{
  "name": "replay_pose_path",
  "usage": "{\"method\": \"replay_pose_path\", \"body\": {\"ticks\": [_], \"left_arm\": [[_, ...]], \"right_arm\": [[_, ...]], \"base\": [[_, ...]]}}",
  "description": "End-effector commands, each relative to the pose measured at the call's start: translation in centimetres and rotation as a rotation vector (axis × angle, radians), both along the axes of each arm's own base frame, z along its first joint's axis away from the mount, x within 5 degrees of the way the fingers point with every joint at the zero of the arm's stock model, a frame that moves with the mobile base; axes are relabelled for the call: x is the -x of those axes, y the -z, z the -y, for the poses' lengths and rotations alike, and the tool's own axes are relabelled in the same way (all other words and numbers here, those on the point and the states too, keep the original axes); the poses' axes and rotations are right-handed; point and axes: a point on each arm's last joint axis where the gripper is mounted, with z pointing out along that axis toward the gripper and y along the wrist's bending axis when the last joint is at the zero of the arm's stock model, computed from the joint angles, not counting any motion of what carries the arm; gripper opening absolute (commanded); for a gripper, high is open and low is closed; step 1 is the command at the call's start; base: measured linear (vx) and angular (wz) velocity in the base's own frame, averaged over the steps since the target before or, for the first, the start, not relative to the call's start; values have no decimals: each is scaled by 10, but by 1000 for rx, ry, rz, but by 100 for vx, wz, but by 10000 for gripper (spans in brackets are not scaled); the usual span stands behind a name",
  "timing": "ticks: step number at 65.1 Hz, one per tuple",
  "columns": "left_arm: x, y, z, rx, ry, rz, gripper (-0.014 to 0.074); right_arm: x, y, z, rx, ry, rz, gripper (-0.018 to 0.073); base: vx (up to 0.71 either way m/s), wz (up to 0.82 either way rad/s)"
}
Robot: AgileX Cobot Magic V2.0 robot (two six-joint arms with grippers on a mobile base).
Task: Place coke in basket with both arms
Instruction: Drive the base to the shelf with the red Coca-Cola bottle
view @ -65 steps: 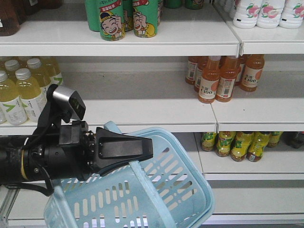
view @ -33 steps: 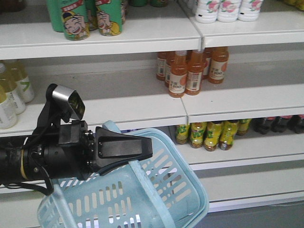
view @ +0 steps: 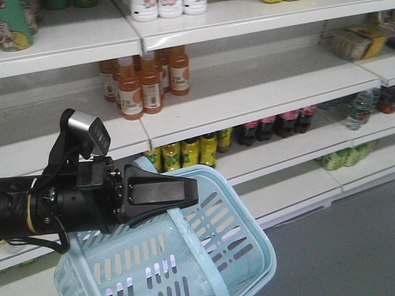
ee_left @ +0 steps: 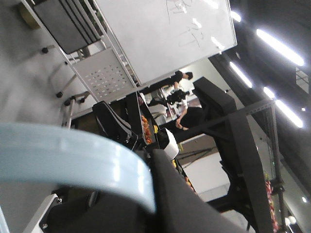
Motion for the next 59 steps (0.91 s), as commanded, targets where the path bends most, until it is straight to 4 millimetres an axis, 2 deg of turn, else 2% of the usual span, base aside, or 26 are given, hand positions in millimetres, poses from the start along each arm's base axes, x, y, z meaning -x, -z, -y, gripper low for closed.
{"method": "replay_pose_path", "body": {"ticks": [1,59], "left_arm": [[17,-33,-2,208,140,63,-6],[17,-33,-2,208,140,63,-6]], "right_arm": [[1,-5,0,9,0,80,-5],[1,-5,0,9,0,80,-5]], "base": [[-10,-60],[-11,-59]]}}
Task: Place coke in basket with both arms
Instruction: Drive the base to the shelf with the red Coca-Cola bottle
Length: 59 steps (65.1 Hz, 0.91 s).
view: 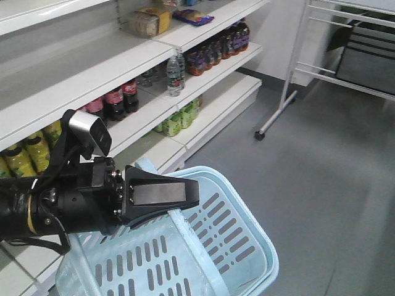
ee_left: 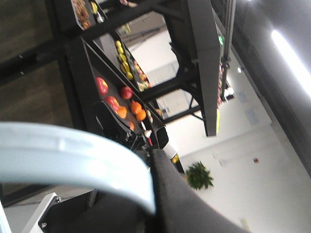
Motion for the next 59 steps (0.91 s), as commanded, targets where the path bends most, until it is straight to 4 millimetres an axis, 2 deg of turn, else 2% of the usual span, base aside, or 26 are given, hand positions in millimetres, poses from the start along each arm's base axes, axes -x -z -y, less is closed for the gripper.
{"method": "replay_pose_path", "body": {"ticks": [1,28,59], "left_arm": [[17,-33,-2,208,140,63,-6],[17,-33,-2,208,140,63,-6],[17,-33,-2,208,140,63,-6]], "right_arm": [[1,-5,0,9,0,80,-5],[1,-5,0,9,0,80,-5],[1,-5,0,9,0,80,-5]], "base": [[-8,-52],[-2,-51],[10,-44]]}}
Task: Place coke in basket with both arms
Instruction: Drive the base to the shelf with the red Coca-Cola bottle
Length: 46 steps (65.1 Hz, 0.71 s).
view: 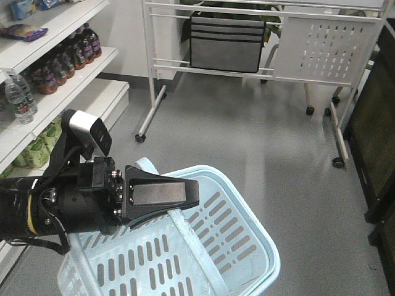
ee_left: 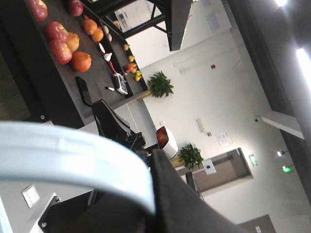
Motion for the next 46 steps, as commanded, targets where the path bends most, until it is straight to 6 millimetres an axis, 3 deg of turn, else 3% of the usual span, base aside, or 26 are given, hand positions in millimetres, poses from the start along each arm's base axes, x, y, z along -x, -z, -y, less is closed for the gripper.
{"method": "replay_pose_path", "body": {"ticks": [1,46], "left_arm": [[17,-33,-2,207,139,63,-6],[17,-33,-2,207,139,63,-6]], "right_arm": [[1,-5,0,9,0,80,-5],[1,-5,0,9,0,80,-5]], "base": [[14,-35],[20,-17]]}}
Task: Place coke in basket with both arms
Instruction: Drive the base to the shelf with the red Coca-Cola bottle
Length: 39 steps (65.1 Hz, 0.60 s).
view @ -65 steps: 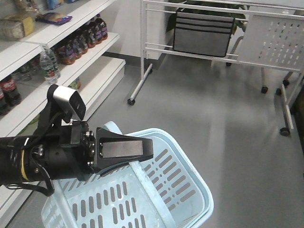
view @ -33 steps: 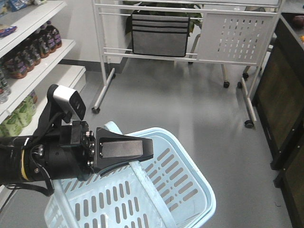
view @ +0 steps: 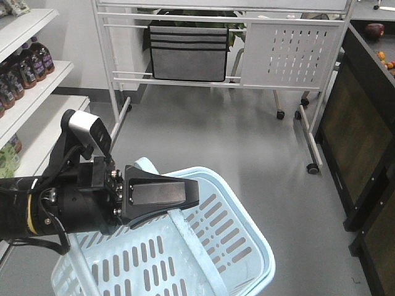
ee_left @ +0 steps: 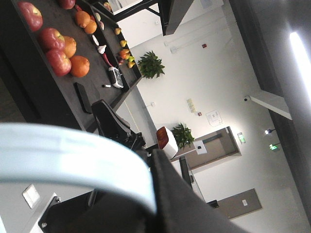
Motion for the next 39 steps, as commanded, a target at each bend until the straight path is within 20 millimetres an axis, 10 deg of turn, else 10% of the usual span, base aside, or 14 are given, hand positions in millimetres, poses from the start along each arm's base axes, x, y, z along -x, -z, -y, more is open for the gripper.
{"method": "replay_pose_path", "body": {"ticks": [1,39], "left_arm": [[17,-33,-2,207,139,63,-6],[17,-33,-2,207,139,63,-6]], "right_arm": [[1,-5,0,9,0,80,-5],[1,-5,0,9,0,80,-5]], "base": [[26,-7],[27,-7]]}}
